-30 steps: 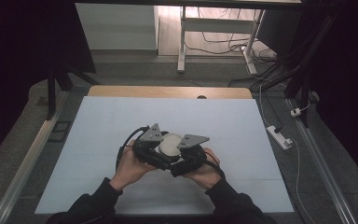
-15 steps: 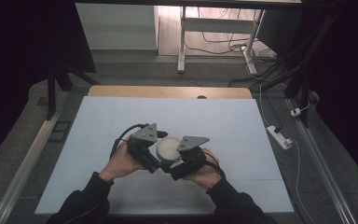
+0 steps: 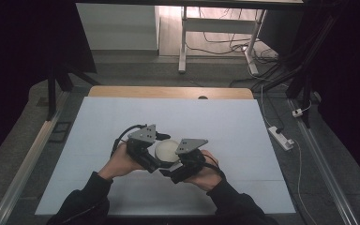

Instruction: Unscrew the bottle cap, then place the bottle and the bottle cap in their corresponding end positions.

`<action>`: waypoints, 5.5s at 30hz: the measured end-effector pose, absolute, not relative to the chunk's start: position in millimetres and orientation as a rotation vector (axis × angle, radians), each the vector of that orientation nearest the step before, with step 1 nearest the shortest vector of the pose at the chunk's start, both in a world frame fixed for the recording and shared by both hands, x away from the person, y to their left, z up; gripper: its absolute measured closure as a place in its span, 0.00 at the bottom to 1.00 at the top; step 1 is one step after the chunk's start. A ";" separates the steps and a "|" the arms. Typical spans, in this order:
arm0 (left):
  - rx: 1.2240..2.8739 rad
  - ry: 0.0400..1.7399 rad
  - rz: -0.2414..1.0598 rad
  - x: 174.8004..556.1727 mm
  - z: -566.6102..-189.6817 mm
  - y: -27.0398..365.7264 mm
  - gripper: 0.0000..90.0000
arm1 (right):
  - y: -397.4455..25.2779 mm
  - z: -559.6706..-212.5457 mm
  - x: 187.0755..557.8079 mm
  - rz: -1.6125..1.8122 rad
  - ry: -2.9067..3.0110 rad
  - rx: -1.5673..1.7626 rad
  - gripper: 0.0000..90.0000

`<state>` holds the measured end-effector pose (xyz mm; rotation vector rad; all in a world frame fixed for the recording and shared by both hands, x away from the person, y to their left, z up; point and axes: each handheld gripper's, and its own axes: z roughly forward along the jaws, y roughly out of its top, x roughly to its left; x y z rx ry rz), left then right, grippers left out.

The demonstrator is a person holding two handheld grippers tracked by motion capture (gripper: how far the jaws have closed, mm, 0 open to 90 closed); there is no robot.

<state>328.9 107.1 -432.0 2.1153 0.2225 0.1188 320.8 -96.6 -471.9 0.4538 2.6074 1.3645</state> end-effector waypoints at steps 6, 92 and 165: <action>2.116 0.408 0.199 324.0 -431.9 94.7 0.09 | -98.1 -473.4 324.7 1.325 2.578 0.535 0.07; 2.091 0.575 0.273 310.7 -418.7 100.3 0.09 | -103.5 -472.9 328.6 1.296 2.524 0.610 0.07; 2.094 0.436 0.184 273.3 -460.8 98.3 0.09 | -108.5 -469.2 395.1 1.290 2.448 0.746 0.07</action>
